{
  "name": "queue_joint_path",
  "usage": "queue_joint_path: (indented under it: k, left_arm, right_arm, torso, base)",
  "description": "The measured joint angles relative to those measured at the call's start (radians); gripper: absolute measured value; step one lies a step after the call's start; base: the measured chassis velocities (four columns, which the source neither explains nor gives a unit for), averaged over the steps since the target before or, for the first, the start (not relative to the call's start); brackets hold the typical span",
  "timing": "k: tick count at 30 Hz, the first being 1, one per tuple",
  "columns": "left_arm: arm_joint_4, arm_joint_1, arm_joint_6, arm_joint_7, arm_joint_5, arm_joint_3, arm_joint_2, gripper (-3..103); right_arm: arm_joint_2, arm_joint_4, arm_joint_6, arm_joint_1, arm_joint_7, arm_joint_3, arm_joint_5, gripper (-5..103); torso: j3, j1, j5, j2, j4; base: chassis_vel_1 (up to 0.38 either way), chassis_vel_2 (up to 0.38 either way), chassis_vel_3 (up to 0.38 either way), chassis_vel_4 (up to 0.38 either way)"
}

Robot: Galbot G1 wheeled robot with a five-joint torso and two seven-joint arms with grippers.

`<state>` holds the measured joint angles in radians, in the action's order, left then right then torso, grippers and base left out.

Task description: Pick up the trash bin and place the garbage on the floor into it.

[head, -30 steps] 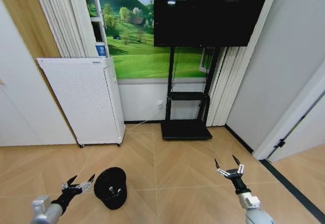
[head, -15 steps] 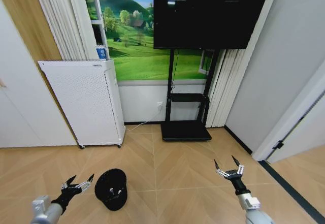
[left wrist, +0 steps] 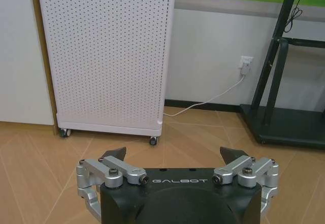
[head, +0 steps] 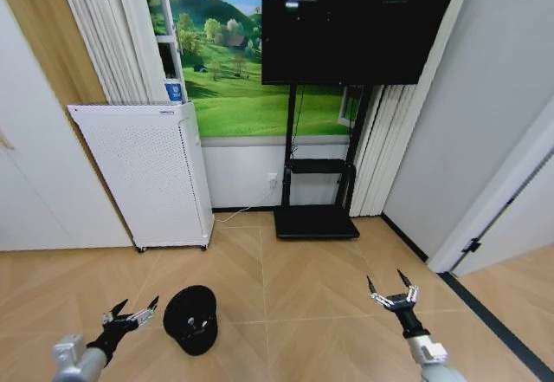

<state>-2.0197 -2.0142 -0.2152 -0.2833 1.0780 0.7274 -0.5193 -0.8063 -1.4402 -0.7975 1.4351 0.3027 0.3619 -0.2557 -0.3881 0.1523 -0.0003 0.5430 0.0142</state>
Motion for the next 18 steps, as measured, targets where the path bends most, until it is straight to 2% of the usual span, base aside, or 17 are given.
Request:
queue_joint_path:
  k: [3, 5, 8, 9, 13, 14, 16, 18]
  left_arm:
    - [-0.001, -0.002, -0.001, 0.000, -0.006, 0.000, -0.006, 100]
    - [-0.001, -0.003, -0.002, 0.000, -0.011, -0.002, -0.010, 100]
    - [-0.001, -0.004, -0.003, 0.001, -0.017, -0.007, -0.018, 100]
    - [-0.001, -0.004, -0.003, 0.001, -0.019, -0.008, -0.020, 100]
    - [-0.001, -0.004, -0.003, 0.002, -0.027, -0.013, -0.027, 100]
    - [-0.001, -0.005, -0.003, 0.002, -0.027, -0.014, -0.027, 100]
    - [-0.001, -0.005, -0.003, 0.002, -0.027, -0.014, -0.027, 100]
    - [0.000, -0.005, -0.004, 0.003, -0.027, -0.014, -0.026, 100]
  right_arm:
    - [0.000, -0.005, 0.000, 0.007, 0.001, 0.009, 0.002, 100]
    - [0.001, -0.008, 0.000, 0.012, 0.001, 0.015, 0.003, 100]
    - [-0.003, -0.009, 0.000, 0.020, 0.001, 0.021, 0.004, 100]
    - [-0.004, -0.009, 0.000, 0.021, 0.001, 0.024, 0.004, 100]
    - [-0.013, -0.009, 0.000, 0.028, 0.002, 0.028, 0.007, 100]
    - [-0.014, -0.009, 0.000, 0.029, 0.002, 0.028, 0.008, 100]
    - [-0.014, -0.009, 0.000, 0.029, 0.002, 0.031, 0.009, 100]
    - [-0.015, -0.009, 0.000, 0.029, 0.003, 0.032, 0.010, 100]
  torso:
    - [0.001, -0.001, 0.0007, -0.001, 0.0002]
    - [0.001, -0.001, -0.0007, -0.002, 0.0000]
    - [0.002, -0.001, 0.0002, -0.003, 0.0000]
    - [0.002, -0.001, -0.0004, -0.003, 0.0000]
    - [0.003, -0.002, 0.0011, -0.004, 0.0002]
    - [0.003, -0.002, -0.0002, -0.005, 0.0002]
    - [0.003, -0.002, -0.0001, -0.005, 0.0001]
    - [0.003, -0.002, 0.0010, -0.005, 0.0001]
  base:
    - [0.218, -0.203, -0.200, 0.195]
    - [0.227, -0.238, -0.234, 0.223]
    - [0.256, -0.248, -0.261, 0.256]
    - [0.253, -0.294, -0.274, 0.266]
    - [0.307, -0.314, -0.310, 0.305]
    - [0.328, -0.356, -0.324, 0.327]
    - [0.338, -0.356, -0.343, 0.339]
    - [0.404, -0.357, -0.368, 0.364]
